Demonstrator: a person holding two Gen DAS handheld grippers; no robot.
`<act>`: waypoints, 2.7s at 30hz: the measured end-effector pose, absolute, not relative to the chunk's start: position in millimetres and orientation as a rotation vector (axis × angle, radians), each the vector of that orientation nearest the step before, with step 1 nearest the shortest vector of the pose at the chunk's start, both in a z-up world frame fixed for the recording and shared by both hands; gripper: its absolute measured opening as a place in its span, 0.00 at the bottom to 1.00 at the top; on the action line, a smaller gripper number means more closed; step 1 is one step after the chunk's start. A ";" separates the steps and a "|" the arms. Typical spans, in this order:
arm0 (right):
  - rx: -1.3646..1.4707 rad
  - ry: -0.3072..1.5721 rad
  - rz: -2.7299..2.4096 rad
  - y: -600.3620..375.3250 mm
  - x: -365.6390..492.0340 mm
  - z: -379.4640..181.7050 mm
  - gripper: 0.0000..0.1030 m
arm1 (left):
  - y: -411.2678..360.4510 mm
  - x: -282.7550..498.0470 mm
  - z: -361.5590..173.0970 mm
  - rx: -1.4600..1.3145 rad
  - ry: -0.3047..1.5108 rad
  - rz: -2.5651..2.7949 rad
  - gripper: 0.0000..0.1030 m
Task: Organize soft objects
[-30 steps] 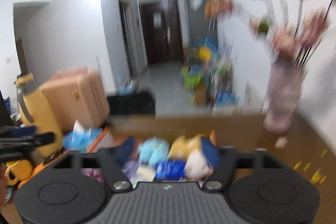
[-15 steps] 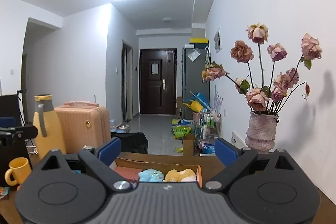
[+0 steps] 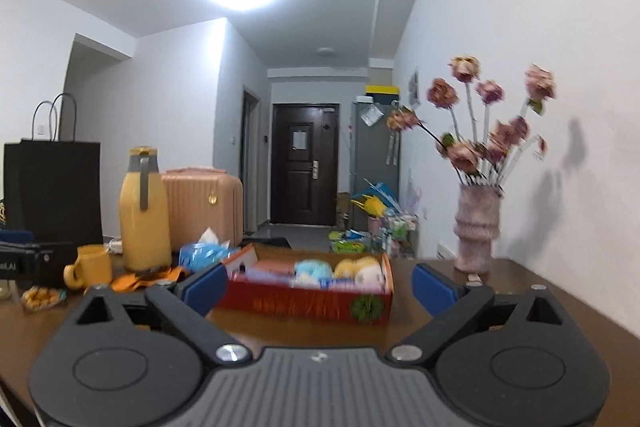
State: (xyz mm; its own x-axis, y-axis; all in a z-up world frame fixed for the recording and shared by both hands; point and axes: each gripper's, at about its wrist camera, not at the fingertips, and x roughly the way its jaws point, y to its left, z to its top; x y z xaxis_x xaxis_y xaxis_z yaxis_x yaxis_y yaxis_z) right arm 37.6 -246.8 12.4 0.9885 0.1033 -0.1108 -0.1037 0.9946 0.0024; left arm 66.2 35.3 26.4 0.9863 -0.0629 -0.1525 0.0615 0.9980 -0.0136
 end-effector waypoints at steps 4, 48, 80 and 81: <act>0.042 0.139 0.062 -233.5 -11.8 -28.0 0.99 | 28.8 15.9 -2.3 0.028 0.151 0.007 1.00; 0.078 0.186 0.107 -219.6 -18.9 -39.6 0.99 | 20.6 -6.3 -13.7 0.071 0.156 -0.031 1.00; 0.064 0.166 0.107 -218.5 -20.6 -40.0 0.99 | 22.7 -6.6 -14.5 0.075 0.157 -0.033 1.00; 0.065 0.166 0.110 -218.4 -20.8 -39.8 0.99 | 23.0 -6.5 -14.5 0.075 0.157 -0.033 1.00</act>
State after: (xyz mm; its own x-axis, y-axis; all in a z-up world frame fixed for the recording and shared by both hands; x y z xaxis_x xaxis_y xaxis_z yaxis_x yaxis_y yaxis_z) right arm -20.8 -218.4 -39.8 0.9803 0.1146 -0.1611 -0.1038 0.9919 0.0736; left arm -6.5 23.0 -14.5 0.9871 -0.0267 -0.1576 0.0385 0.9966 0.0724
